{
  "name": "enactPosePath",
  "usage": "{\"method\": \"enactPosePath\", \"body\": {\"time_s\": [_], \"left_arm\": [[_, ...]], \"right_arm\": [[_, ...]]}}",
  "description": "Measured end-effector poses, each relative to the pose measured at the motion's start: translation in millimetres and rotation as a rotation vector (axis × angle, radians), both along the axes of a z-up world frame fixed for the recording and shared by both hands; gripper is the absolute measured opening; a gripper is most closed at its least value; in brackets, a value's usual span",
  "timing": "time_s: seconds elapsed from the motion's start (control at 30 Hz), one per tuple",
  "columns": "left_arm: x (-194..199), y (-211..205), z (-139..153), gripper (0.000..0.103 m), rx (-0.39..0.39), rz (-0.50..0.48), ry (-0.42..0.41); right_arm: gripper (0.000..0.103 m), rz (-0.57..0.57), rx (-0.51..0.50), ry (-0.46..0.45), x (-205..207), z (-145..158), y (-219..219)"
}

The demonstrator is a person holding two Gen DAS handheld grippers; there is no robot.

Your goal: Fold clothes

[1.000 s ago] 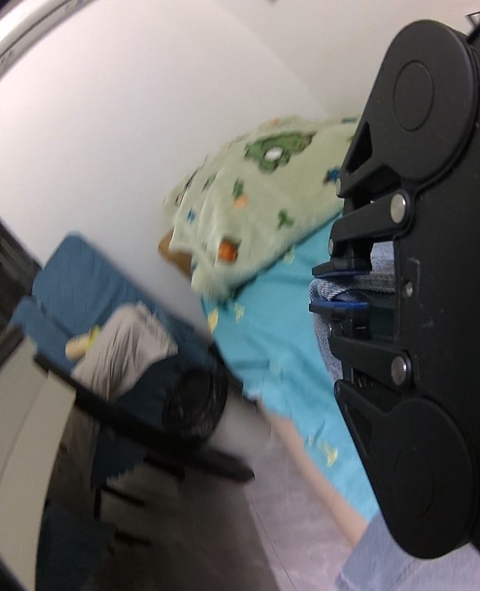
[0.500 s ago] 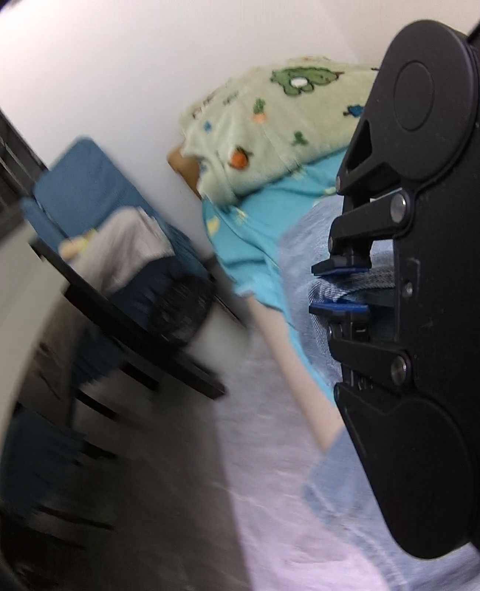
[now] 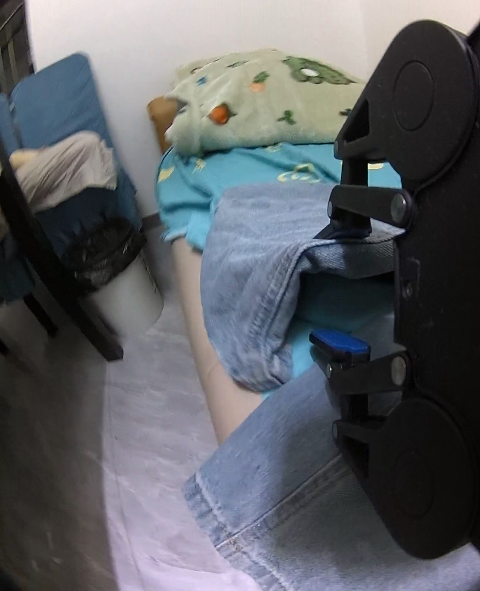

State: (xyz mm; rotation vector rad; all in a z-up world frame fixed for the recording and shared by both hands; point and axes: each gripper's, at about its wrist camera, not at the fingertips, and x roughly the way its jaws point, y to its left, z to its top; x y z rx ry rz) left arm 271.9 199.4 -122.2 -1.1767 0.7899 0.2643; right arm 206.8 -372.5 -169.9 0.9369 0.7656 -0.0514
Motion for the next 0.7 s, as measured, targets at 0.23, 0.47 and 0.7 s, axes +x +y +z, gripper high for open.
{"method": "enactPosePath", "body": {"time_s": [0.23, 0.47, 0.7], "left_arm": [[24, 23, -23, 0.042, -0.055, 0.021, -0.049], [35, 44, -31, 0.024, -0.055, 0.093, -0.118], [19, 55, 9, 0.007, 0.011, 0.099, -0.22]], "right_arm": [[0.055, -0.079, 0.015, -0.082, 10, 0, -15], [0.023, -0.141, 0.049, -0.073, 18, -8, -22], [0.01, -0.131, 0.031, -0.142, 18, 13, -18]]}}
